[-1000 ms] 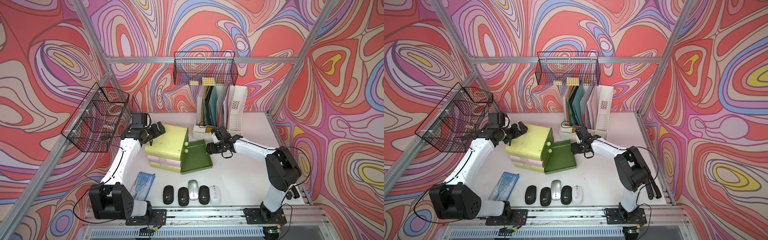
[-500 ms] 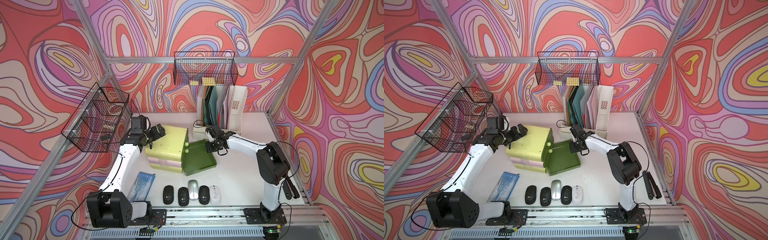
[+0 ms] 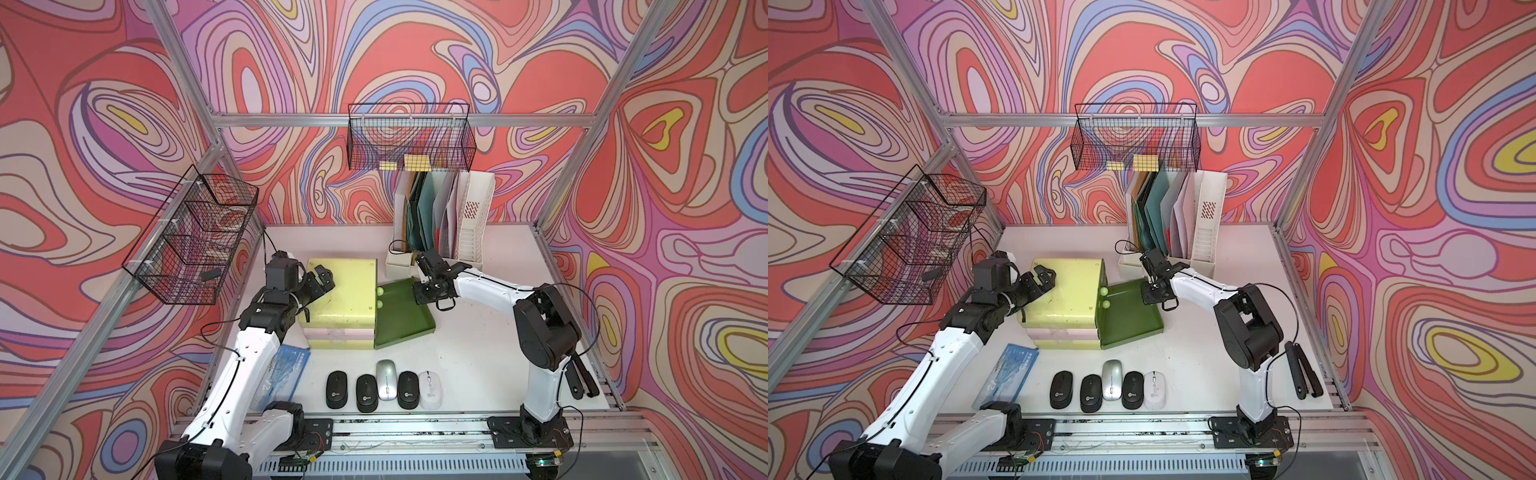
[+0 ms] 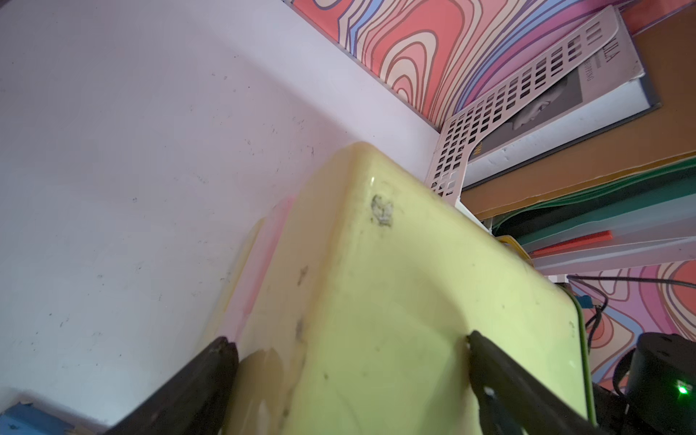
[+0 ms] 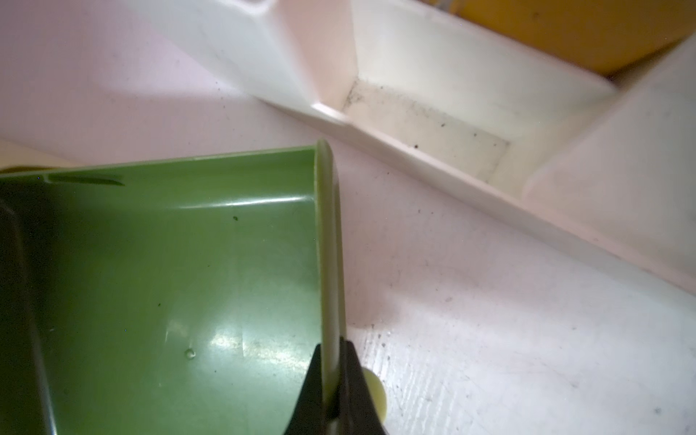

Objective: Take the mice out of the drawer
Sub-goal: Close the drawer in the storage box.

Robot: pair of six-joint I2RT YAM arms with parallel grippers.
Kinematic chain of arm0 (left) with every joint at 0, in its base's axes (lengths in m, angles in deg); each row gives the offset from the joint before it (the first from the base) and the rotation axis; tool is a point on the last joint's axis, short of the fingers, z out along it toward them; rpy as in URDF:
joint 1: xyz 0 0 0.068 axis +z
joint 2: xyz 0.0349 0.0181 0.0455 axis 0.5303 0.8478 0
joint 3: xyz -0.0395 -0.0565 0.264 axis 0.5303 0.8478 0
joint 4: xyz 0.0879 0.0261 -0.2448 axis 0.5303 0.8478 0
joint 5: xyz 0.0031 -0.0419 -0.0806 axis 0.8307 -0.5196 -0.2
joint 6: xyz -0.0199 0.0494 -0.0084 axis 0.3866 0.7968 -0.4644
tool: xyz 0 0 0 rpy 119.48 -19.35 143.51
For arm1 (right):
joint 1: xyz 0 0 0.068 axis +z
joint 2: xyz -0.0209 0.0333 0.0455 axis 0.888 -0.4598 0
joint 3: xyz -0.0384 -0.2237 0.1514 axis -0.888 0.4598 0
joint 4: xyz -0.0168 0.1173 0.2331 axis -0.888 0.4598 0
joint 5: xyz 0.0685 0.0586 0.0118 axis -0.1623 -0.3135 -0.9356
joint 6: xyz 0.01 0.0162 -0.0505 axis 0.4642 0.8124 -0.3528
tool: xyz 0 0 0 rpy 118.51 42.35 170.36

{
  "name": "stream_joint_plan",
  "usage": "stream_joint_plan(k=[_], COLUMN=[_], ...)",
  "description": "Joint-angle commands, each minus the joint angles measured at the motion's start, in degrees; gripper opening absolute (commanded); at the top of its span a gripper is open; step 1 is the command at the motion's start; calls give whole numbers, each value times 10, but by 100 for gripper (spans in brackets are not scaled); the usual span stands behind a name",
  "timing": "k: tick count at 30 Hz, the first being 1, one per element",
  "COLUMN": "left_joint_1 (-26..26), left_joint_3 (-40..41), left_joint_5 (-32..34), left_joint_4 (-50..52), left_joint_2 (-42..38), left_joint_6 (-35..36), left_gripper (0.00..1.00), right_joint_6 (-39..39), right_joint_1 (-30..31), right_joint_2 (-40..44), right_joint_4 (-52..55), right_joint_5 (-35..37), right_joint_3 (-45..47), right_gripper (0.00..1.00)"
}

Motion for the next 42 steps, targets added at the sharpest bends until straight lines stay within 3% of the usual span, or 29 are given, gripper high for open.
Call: stream_joint_plan(k=[1, 10, 16, 20, 23, 30, 35, 42], left_joint_1=[-27, -30, -31, -32, -32, -32, -32, -32], left_joint_3=[56, 97, 112, 107, 105, 109, 111, 120], left_joint_5=[-16, -36, -60, -56, -50, -45, -43, -46], left_joint_4=[153, 106, 51, 53, 60, 64, 66, 62], left_joint_2=[7, 1, 24, 31, 27, 25, 22, 15], left_joint_6=[-40, -38, -39, -31, -26, -23, -21, -23], left_gripper=[100, 100, 100, 100, 100, 100, 100, 100], right_joint_6=[43, 57, 75, 74, 72, 78, 41, 39], right_joint_1=[2, 13, 34, 32, 18, -57, -78, -56], right_joint_2=[6, 5, 8, 58, 115, 200, 149, 114], right_joint_4=[-1, -39, -79, -96, -109, -135, -69, -101], right_joint_5=[58, 14, -74, -31, -10, 36, 108, 30], right_joint_3=[2, 14, 12, 51, 84, 163, 151, 173], right_gripper=[0, 0, 0, 60, 68, 69, 70, 71])
